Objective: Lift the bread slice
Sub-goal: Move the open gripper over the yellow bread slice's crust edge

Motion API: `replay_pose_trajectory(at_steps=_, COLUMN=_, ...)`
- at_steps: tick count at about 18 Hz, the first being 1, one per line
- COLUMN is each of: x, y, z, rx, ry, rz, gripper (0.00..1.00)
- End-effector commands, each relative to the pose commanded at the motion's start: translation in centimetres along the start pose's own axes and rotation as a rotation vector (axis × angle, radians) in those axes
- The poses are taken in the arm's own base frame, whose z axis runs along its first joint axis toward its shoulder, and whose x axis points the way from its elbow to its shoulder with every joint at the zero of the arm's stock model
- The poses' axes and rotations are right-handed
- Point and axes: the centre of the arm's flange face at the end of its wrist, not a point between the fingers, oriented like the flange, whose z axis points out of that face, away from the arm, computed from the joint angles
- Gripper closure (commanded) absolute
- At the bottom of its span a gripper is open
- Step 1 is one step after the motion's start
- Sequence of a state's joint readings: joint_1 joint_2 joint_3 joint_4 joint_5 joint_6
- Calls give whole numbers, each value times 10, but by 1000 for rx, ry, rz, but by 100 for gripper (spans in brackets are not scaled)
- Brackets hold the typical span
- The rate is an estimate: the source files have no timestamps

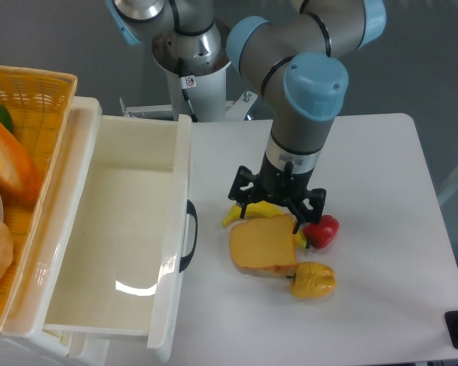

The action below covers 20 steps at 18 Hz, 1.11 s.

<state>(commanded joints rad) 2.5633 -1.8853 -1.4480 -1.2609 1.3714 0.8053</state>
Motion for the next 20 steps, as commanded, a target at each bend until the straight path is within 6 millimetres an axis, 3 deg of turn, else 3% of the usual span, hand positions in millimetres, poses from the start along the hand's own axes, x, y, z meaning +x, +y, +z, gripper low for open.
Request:
replay_pose_trajectory(at_steps=6, x=-4, y=3, z=10, rx=-23, ry=-3, rz=-10, gripper=0)
replay_pose_trajectory(at_steps=9, x=-1, y=9, z=27, rx=-32, ry=7, rz=-19, gripper=0)
replay_pose_trajectory(at_steps=20, x=-18, y=32, z=83, rx=-96, ry=70, rz=-70, gripper=0)
